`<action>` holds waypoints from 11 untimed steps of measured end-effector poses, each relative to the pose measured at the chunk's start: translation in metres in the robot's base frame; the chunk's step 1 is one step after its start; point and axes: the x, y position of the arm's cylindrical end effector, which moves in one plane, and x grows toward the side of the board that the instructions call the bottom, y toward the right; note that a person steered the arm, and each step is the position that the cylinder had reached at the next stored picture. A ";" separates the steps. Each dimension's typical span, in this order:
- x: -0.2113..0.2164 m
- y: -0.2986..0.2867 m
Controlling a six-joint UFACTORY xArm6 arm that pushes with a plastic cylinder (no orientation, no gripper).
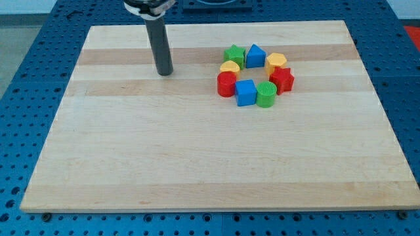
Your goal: Push the blue cube a bit up
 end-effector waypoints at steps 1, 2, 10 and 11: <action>0.030 0.017; 0.067 0.028; 0.084 0.132; 0.075 0.132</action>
